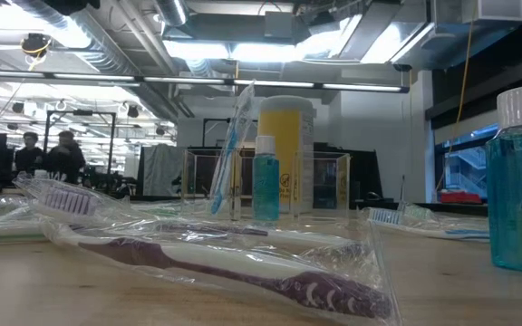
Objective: Pick & Place toothbrushing station
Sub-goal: Put the blue mouthwash into the transparent organizer
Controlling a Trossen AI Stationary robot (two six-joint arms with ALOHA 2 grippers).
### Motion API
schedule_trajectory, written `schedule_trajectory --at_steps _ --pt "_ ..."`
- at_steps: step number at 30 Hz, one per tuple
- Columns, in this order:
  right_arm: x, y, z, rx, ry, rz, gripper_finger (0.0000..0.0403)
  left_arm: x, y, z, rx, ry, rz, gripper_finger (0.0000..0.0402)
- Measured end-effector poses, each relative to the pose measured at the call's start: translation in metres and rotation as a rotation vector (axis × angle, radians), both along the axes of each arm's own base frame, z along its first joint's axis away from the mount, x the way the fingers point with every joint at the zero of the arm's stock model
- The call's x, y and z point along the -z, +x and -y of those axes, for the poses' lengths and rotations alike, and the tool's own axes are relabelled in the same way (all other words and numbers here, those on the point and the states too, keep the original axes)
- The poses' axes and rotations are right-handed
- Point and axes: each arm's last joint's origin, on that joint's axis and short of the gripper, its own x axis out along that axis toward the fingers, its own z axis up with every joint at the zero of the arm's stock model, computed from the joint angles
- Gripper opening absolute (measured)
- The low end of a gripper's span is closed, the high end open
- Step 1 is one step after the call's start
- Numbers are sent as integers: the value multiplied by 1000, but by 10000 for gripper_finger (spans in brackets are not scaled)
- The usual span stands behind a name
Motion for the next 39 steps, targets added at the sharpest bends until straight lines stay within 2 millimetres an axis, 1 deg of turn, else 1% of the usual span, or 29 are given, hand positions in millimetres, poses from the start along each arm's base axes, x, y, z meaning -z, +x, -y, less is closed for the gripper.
schedule_trajectory --at_steps 4,7,17,21,26,27,29,31,35,39 --pt "0 0 0 0 -1 -2 60 0 0 0 0 0 4 240" --pt "0 0 0 0 -1 -3 60 0 0 0 -5 -1 3 221" --pt "0 0 1 3 0 -5 60 1 1 -1 -10 2 -6 110" --pt "1 0 1 4 1 -12 60 2 2 -1 -11 30 -10 70" --pt "4 1 5 13 38 -39 61 5 2 -1 -11 38 -34 67" --pt "4 1 6 14 40 -41 69 5 2 -1 -11 37 -34 67" --pt "4 1 6 15 40 -44 104 5 2 -1 -12 37 -37 65" --pt "5 1 6 24 52 -51 151 5 2 -1 -12 36 -40 58" --pt "7 -2 5 35 84 -78 248 5 1 -1 -13 40 -58 58" --pt "11 -8 4 53 93 -140 321 6 -2 -2 -17 46 -109 58"
